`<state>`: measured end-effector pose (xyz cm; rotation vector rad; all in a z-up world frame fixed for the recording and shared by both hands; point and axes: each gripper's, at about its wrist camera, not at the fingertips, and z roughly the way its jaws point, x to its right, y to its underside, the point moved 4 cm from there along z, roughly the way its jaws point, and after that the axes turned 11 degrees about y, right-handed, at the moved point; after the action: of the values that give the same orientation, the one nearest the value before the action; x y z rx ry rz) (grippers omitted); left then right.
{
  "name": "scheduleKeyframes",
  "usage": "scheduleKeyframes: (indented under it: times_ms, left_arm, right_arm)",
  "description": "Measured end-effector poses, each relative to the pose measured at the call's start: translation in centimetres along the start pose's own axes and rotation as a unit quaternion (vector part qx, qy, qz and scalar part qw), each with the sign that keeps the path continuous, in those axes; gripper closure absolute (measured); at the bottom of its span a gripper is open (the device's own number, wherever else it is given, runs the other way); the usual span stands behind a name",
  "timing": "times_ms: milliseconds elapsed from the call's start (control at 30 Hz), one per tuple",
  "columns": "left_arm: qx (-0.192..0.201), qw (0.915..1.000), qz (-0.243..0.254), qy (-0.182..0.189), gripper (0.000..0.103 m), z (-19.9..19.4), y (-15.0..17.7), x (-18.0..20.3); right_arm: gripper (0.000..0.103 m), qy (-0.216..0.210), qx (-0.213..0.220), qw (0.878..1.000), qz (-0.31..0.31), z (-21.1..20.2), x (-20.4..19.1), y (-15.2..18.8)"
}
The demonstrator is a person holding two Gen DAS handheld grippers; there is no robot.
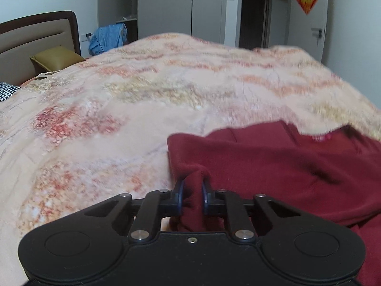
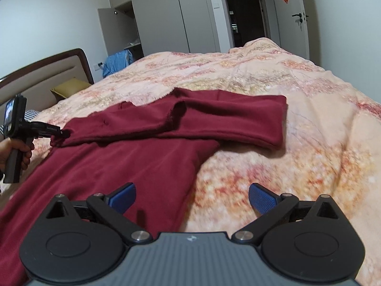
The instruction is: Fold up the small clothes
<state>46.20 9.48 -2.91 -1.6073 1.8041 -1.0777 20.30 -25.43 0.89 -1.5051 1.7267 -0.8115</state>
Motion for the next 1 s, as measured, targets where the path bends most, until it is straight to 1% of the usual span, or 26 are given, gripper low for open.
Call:
scheduleKeyframes:
  times_ms: [67,133,200,233,267,333,367,400,467,500,533,600,633,667,700,733,767,800,867,1000]
  left_arm:
    - [0.010,0.9999,-0.011,0.004,0.088,-0.6,-0.1,-0.7]
    - [0.010,0.9997,-0.024,-0.005,0.090,-0.6,0.1,-1.7]
    - [0.007,0.9978,-0.063,-0.020,0.092,-0.2,0.7,-3.5]
    - [0.000,0.9964,-0.082,-0.021,0.092,0.1,1.0,-4.4]
    - [-0.001,0.9957,-0.090,-0.020,0.092,0.2,1.2,-4.9]
    - [0.002,0.9962,-0.084,-0.025,0.092,0.1,1.4,-4.8]
    - [0.002,0.9966,-0.078,-0.029,0.089,0.0,1.3,-4.6]
    - [0.001,0.9964,-0.078,-0.032,0.085,-0.1,1.2,-4.4]
    - [0.003,0.9947,-0.098,-0.031,0.079,-0.8,1.1,-4.5]
    - [0.005,0.9939,-0.107,-0.028,0.070,-1.2,1.0,-4.6]
    - [0.008,0.9935,-0.111,-0.022,0.065,-1.8,1.0,-4.6]
    - [0.012,0.9934,-0.112,-0.021,0.041,-3.3,1.1,-4.2]
    - [0.015,0.9936,-0.110,-0.023,0.035,-4.2,1.2,-3.9]
    - [0.019,0.9940,-0.105,-0.022,0.025,-5.2,1.3,-3.5]
    - [0.023,0.9947,-0.098,-0.019,0.017,-6.3,1.5,-2.9]
    - [0.025,0.9954,-0.091,-0.017,0.014,-7.4,1.8,-2.3]
    - [0.028,0.9961,-0.083,-0.014,0.007,-8.7,2.1,-1.5]
    - [0.030,0.9968,-0.074,-0.009,0.003,-9.8,2.6,-0.7]
    - [0.033,0.9978,-0.057,0.004,0.001,-12.4,3.7,0.9]
    - [0.034,0.9978,-0.045,0.033,0.001,-17.0,6.9,4.0]
  right_arm:
    - [0.000,-0.004,0.006,1.000,-0.002,0.0,-0.2,-0.4]
    - [0.000,-0.008,0.010,1.000,-0.003,0.1,-0.4,-0.6]
    - [0.000,-0.012,0.011,1.000,-0.003,0.2,-0.6,-0.7]
    - [0.000,-0.013,0.010,1.000,-0.003,0.2,-0.7,-0.6]
    - [0.000,-0.013,0.008,1.000,-0.003,0.3,-0.7,-0.6]
    - [0.000,-0.015,0.005,1.000,-0.003,0.3,-1.0,-0.3]
    - [0.000,-0.015,0.004,1.000,-0.005,0.2,-1.1,-0.2]
    - [0.000,-0.014,0.004,1.000,-0.009,0.1,-1.2,-0.1]
    - [0.000,-0.010,0.004,1.000,-0.016,-0.2,-1.3,0.1]
    - [0.000,-0.009,0.005,1.000,-0.018,-0.4,-1.4,0.1]
    - [0.000,-0.008,0.007,1.000,-0.018,-0.6,-1.4,0.1]
    - [0.000,-0.006,0.013,1.000,-0.019,-1.3,-1.3,0.2]
    - [0.000,-0.004,0.015,1.000,-0.019,-1.7,-1.2,0.3]
    - [0.000,-0.003,0.017,1.000,-0.019,-2.0,-1.2,0.4]
    - [0.000,-0.003,0.017,1.000,-0.020,-2.4,-1.0,0.5]
    - [0.000,-0.002,0.016,1.000,-0.020,-2.8,-0.9,0.6]
    - [0.000,-0.003,0.015,1.000,-0.022,-3.2,-0.9,0.9]
    - [0.000,-0.003,0.014,1.000,-0.026,-3.6,-0.9,1.1]
    - [0.000,-0.004,0.013,0.999,-0.038,-4.6,-1.0,1.8]
    - [0.000,-0.006,0.016,0.998,-0.061,-6.9,-1.1,3.2]
